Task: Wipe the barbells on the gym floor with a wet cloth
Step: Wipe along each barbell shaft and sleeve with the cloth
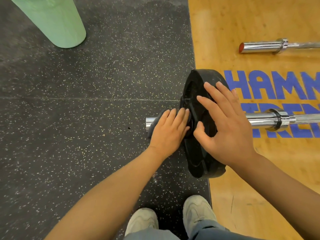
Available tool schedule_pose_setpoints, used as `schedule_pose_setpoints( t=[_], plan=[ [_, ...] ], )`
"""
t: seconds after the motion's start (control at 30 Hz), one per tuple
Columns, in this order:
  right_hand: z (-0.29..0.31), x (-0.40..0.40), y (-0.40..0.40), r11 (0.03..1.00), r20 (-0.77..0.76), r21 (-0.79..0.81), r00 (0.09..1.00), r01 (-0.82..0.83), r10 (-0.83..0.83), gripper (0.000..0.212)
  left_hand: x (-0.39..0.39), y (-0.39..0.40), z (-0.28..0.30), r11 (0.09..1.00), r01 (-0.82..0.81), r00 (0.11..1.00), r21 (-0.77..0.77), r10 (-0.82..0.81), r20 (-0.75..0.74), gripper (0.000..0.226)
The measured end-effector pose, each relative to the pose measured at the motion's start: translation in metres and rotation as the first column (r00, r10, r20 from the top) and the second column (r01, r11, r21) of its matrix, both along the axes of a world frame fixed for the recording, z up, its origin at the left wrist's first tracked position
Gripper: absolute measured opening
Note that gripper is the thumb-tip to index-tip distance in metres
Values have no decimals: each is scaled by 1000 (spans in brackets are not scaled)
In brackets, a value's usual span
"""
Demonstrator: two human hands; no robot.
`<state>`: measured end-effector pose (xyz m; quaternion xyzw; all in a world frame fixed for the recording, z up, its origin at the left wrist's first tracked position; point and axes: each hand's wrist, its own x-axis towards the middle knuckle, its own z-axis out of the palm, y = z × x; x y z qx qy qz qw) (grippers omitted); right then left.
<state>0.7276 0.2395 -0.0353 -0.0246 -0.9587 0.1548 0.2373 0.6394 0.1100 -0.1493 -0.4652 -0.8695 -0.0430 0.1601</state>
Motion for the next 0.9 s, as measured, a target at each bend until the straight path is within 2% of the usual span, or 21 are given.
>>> schedule_pose_setpoints(
  t=[0.07,0.23,0.4,0.73,0.9],
  plan=[
    [-1,1,0,1000,-8,7,1000,-2,2,48,-2,-9,-4,1000,-4,1000,-7,4,-28,52],
    [-2,2,1,1000,-16,11,1000,-3,4,48,-11,-44,-9,999,-39,994,-2,39,-99,51],
    [-3,2,0,1000,-16,0,1000,-6,6,48,-23,-74,-13,997,-65,994,31,67,-88,49],
    [-2,0,2,1000,-15,-22,1000,-17,17,47,-39,-81,-9,998,64,977,2,-62,-203,48],
    [-1,-2,2,1000,-14,-6,1000,-15,15,47,-48,-91,-5,998,59,983,21,-55,-174,48]
  ],
)
